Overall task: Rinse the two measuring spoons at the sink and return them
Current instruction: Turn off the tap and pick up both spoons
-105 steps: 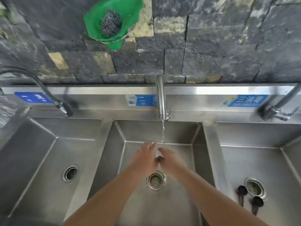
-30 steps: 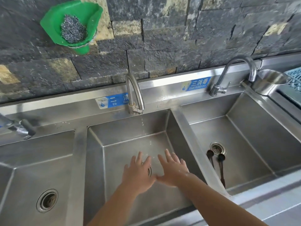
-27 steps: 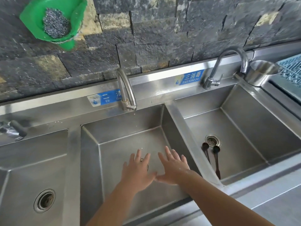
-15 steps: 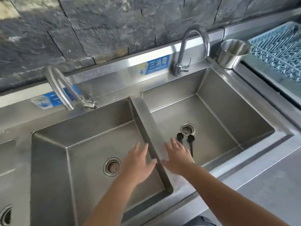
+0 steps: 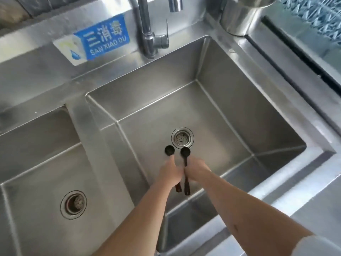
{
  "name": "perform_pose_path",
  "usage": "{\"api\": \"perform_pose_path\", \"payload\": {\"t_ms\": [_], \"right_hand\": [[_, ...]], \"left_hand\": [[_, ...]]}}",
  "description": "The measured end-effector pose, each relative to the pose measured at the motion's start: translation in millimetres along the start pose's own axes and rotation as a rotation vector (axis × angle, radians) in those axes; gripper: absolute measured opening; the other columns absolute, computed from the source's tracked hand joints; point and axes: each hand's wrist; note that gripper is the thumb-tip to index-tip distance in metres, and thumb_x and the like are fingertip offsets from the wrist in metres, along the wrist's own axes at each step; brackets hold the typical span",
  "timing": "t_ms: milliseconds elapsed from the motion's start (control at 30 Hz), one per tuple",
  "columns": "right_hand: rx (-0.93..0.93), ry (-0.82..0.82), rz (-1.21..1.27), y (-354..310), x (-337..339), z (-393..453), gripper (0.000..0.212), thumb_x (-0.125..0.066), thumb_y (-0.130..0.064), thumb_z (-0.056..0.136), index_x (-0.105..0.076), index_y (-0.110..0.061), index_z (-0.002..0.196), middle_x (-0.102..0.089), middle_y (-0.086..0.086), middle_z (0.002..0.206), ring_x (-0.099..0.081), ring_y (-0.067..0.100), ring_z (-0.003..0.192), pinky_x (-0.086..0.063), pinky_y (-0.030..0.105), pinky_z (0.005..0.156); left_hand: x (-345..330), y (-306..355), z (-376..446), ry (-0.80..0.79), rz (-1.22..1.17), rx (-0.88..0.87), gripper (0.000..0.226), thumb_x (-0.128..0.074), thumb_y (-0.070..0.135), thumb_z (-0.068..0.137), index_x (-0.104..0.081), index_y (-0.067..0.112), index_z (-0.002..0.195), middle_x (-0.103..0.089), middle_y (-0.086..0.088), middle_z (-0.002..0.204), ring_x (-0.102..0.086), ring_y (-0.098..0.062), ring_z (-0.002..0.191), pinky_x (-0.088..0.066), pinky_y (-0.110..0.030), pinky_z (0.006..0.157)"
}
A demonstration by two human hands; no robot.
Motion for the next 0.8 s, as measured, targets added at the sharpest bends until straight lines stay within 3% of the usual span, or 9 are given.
{"api": "perform_pose_path", "payload": {"t_ms": [100,200,333,400,500,567,667,800], "right_hand": [[-0.039,0.006,0.134,10,-14,34,0.038,-0.051,-0.022,0.079,-0.055,-0.013,0.116,-0.064,0.013,0.113,-0.061,0.033,0.106,-0.052,0.039,0.088],[-0.144,-0.005,0.271,18,-29,63,0.039,-0.054,-0.018,0.077,-0.055,-0.01,0.116,-0.063,0.014,0.115,-0.061,0.033,0.106,-0.049,0.034,0.082],[-0.223,0.042,0.346,24,-43,94,0.036,-0.054,-0.016,0.076,-0.062,-0.016,0.111,-0.067,0.01,0.11,-0.063,0.031,0.095,-0.049,0.03,0.074],[-0.222,0.077,0.301,26,-47,102,0.034,-0.054,-0.018,0.078,-0.064,-0.02,0.11,-0.067,0.008,0.109,-0.064,0.031,0.097,-0.051,0.033,0.078],[-0.195,0.083,0.243,27,-52,108,0.03,-0.055,-0.02,0.083,-0.064,-0.021,0.111,-0.066,0.008,0.111,-0.064,0.031,0.099,-0.053,0.038,0.084],[-0.153,0.06,0.24,27,-51,109,0.026,-0.058,-0.023,0.087,-0.064,-0.019,0.112,-0.066,0.009,0.113,-0.063,0.031,0.101,-0.052,0.037,0.085],[-0.062,0.041,0.254,23,-41,101,0.015,-0.059,-0.026,0.089,-0.064,-0.015,0.098,-0.067,0.012,0.108,-0.062,0.033,0.099,-0.043,0.029,0.074],[0.057,0.056,0.296,10,-12,69,0.01,-0.057,-0.024,0.089,-0.056,-0.019,0.08,-0.068,0.009,0.092,-0.061,0.031,0.093,-0.04,0.027,0.07]], "left_hand": [[-15,-15,41,0.062,-0.23,0.192,0.047,-0.058,0.031,0.082,-0.048,0.014,0.126,-0.059,-0.003,0.118,-0.057,-0.025,0.101,-0.046,-0.034,0.084],[-27,-33,70,0.126,-0.21,0.277,0.025,-0.06,0.018,0.081,-0.05,0.012,0.103,-0.059,-0.005,0.104,-0.054,-0.023,0.091,-0.041,-0.03,0.076],[-43,-48,90,0.232,-0.089,0.224,0.021,-0.058,0.021,0.084,-0.053,0.012,0.102,-0.053,-0.006,0.1,-0.052,-0.024,0.09,-0.036,-0.029,0.074],[-49,-50,96,0.271,-0.044,0.204,0.012,-0.058,0.026,0.085,-0.053,0.016,0.089,-0.054,-0.007,0.098,-0.05,-0.023,0.082,-0.036,-0.029,0.071],[-50,-52,101,0.293,0.001,0.215,0.018,-0.059,0.028,0.085,-0.05,0.019,0.071,-0.058,-0.009,0.092,-0.051,-0.024,0.076,-0.035,-0.029,0.067],[-45,-52,100,0.252,-0.01,0.225,0.022,-0.061,0.027,0.085,-0.052,0.019,0.066,-0.065,-0.009,0.085,-0.057,-0.028,0.08,-0.039,-0.03,0.066],[-32,-44,86,0.167,-0.149,0.187,0.018,-0.064,0.024,0.086,-0.063,0.014,0.071,-0.068,-0.01,0.076,-0.061,-0.025,0.074,-0.049,-0.034,0.071],[-8,-18,46,0.158,-0.395,0.113,0.019,-0.06,0.014,0.09,-0.069,0.019,0.075,-0.065,0.008,0.051,-0.061,-0.005,0.046,-0.043,-0.017,0.042]]}}
Point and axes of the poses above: each hand's wrist, its own z-axis towards the middle knuckle, its own x-axis out of the back of the hand, y = z × x
